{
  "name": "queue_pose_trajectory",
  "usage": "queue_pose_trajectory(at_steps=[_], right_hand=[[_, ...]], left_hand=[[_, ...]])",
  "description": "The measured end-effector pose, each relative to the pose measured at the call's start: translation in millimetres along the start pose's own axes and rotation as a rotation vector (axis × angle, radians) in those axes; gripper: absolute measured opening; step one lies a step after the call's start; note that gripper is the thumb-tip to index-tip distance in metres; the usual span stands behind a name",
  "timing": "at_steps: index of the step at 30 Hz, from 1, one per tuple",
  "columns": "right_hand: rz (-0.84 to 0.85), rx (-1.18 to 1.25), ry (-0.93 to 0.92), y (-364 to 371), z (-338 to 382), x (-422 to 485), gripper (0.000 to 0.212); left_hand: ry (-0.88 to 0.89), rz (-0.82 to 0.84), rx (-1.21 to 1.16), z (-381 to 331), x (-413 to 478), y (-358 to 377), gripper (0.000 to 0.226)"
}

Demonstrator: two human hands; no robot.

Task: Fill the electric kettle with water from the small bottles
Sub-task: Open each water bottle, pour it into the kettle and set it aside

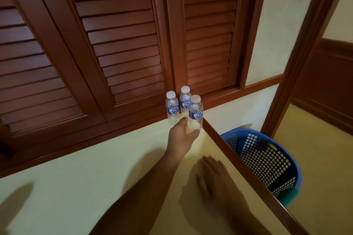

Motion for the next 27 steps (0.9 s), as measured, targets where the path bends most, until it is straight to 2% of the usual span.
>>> queue_pose_trajectory(at_steps=[2, 6, 9, 11, 13, 22, 27], right_hand=[[-0.038, 0.063, -0.017, -6, 3, -5, 0.118], [-0.216, 0.194, -0.103, -9, 17, -14, 0.067], [-0.244, 0.262, -0.212, -2, 54, -8, 0.049], [-0.246, 0.286, -0.295, 4, 89, -5, 0.049], [-0.166, 0.408, -0.364, 13, 129, -9, 0.05], [0.056, 0.745, -0.703, 38, 291, -87, 0.041], [0.178, 0.819, -0.842, 60, 368, -142, 0.038]], left_hand=[[-0.017, -0.022, -0.059, 3, -21, -14, 0.048], [-0.027, -0.089, -0.173, 11, -85, -55, 0.049], [0.02, -0.145, -0.182, 12, -139, -96, 0.032], [0.031, -0.208, -0.156, 15, -172, -127, 0.04], [0.001, -0.298, -0.115, 29, -203, -157, 0.045], [-0.116, -0.693, -0.138, 72, -378, -268, 0.043], [-0.159, -0.883, -0.09, 84, -469, -323, 0.037]])
Point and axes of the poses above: each hand's wrist, its own x-axis towards the middle knuckle, its own y-axis out of the palm, z = x × y, the point moved 6 cm from there along x, towards the middle knuckle, and after that the axes turned 4 degrees about -x, right-handed, at the moved point
